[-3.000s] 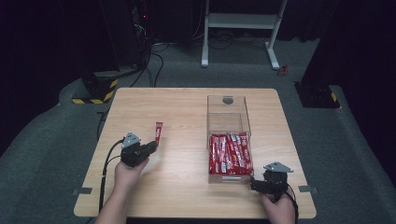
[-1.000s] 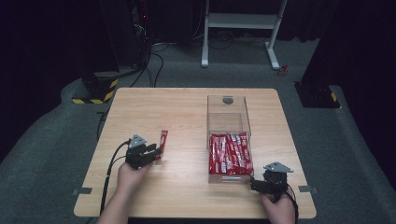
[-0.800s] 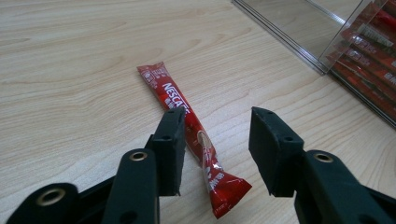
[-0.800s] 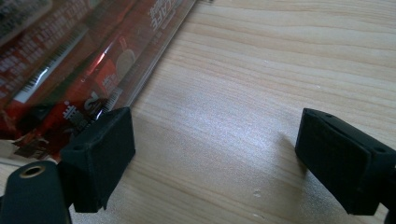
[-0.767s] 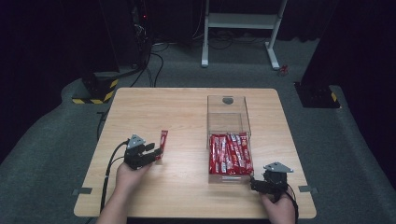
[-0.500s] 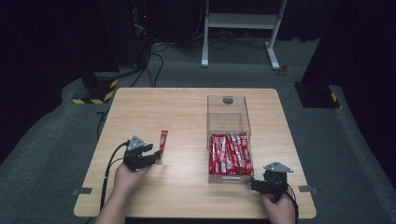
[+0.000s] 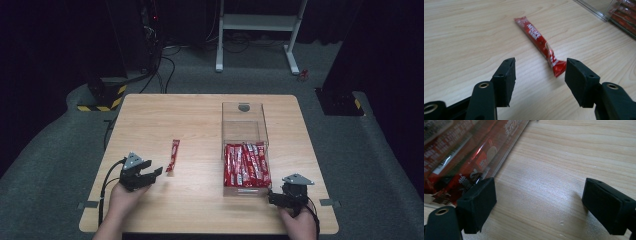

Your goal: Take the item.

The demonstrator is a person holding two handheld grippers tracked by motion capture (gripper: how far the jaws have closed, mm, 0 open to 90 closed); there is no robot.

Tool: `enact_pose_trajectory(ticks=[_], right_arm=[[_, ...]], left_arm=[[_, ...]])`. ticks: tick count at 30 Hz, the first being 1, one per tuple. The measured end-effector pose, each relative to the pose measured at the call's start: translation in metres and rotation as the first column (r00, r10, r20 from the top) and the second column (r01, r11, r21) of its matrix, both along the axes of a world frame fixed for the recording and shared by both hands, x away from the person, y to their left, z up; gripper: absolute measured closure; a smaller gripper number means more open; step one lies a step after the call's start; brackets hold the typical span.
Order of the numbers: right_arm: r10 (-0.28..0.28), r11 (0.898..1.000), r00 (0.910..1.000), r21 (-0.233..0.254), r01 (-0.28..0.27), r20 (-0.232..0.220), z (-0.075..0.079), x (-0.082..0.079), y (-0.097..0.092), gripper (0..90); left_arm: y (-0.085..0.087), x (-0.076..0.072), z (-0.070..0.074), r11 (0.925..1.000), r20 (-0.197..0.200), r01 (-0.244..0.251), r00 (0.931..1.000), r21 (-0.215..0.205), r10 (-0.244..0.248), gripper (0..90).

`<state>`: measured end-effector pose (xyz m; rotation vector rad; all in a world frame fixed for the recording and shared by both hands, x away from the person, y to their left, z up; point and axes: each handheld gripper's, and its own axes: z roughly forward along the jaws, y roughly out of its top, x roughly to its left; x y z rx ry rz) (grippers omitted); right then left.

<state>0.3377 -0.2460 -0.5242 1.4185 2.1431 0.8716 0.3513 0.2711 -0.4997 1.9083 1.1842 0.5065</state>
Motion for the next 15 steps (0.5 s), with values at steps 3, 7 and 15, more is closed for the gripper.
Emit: enact_pose_trajectory(ticks=[3,7,15], right_arm=[[0.001,1.0,1.0,0.0,-0.001,0.0,0.0,0.0,0.0,11.9],[0.0,1.0,1.0,0.001,0.0,-0.001,0.0,0.0,0.0,11.9],[0.001,1.0,1.0,-0.001,-0.001,0.0,0.0,0.0,0.0,11.9]], left_arm=[[0.008,-0.009,-0.003,0.9999,-0.009,0.002,1.0,0.013,-0.002,40.9],[0.016,-0.021,-0.006,0.9993,-0.018,-0.004,0.9998,0.036,0.005,39.2],[0.033,-0.044,-0.02,0.9978,-0.061,-0.018,0.9979,0.065,0.022,35.5]])
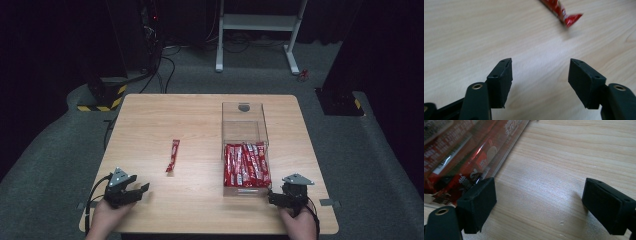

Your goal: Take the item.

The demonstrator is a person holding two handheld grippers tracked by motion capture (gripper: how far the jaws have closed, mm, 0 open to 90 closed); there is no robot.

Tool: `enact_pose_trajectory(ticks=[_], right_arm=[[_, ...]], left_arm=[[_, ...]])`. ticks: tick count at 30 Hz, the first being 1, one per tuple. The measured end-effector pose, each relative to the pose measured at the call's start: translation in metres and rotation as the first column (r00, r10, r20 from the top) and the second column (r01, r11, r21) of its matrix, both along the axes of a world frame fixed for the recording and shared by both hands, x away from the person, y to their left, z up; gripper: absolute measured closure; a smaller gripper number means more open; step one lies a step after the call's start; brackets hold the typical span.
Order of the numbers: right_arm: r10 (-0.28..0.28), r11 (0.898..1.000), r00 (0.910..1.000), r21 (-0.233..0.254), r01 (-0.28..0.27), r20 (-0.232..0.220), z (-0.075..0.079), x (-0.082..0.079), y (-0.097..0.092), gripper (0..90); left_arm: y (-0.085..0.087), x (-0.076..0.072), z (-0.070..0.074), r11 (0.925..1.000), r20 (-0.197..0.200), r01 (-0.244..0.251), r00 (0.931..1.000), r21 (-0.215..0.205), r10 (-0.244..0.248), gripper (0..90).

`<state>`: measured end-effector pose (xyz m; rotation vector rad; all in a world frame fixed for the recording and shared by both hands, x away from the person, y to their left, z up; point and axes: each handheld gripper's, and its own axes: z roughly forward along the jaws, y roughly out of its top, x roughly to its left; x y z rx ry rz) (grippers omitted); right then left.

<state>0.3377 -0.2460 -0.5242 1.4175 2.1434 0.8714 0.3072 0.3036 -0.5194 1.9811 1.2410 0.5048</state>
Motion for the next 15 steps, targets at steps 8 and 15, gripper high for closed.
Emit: enact_pose_trajectory(ticks=[8,15], right_arm=[[0.0,1.0,1.0,0.0,0.0,0.0,0.0,0.0,0.0,11.9],[0.0,1.0,1.0,0.0,0.0,0.0,0.0,0.0,0.0,11.9]], left_arm=[[-0.001,-0.013,-0.008,0.9976,-0.007,0.028,0.9996,0.064,-0.028,25.3],[-0.002,-0.01,-0.008,0.9969,-0.013,0.046,0.9989,0.064,-0.045,21.5]])
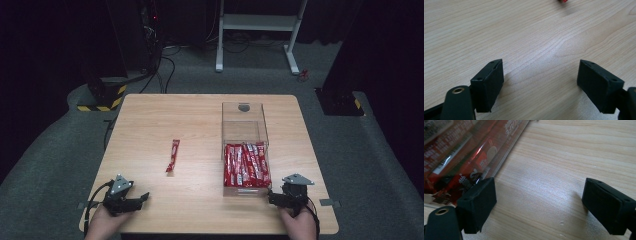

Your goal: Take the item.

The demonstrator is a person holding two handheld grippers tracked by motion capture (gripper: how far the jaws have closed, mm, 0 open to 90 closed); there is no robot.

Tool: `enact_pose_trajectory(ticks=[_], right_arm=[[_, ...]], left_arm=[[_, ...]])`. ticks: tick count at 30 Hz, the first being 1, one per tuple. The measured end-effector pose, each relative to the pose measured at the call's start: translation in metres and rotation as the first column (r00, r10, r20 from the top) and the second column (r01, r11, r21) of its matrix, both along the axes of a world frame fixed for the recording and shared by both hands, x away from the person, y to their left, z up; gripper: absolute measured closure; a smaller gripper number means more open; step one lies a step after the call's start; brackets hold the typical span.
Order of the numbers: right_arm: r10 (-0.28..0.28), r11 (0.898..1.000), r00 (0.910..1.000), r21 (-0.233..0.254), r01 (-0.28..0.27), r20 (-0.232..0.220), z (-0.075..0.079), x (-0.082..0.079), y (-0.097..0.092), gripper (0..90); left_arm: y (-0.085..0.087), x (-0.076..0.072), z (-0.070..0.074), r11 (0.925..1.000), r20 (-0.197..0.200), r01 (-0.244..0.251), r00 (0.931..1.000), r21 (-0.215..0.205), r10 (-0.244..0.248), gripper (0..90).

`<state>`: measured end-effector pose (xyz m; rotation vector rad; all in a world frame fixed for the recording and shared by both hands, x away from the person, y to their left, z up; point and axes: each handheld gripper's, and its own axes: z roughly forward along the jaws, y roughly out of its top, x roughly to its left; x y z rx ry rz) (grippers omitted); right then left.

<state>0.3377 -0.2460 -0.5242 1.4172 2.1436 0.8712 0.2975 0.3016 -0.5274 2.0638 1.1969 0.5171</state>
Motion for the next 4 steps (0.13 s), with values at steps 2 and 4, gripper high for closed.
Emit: enact_pose_trajectory(ticks=[2,4], right_arm=[[0.0,1.0,1.0,0.001,0.0,-0.001,0.0,0.0,0.0001,11.9],[-0.001,1.0,1.0,0.0,0.001,0.0,0.0,0.0,0.0001,11.9]], left_arm=[[0.0001,0.0005,0.0,1.0,0.001,-0.001,1.0,0.003,0.001,21.1],[0.0,0.0007,0.0,1.0,0.001,-0.001,1.0,0.002,0.001,20.9]])
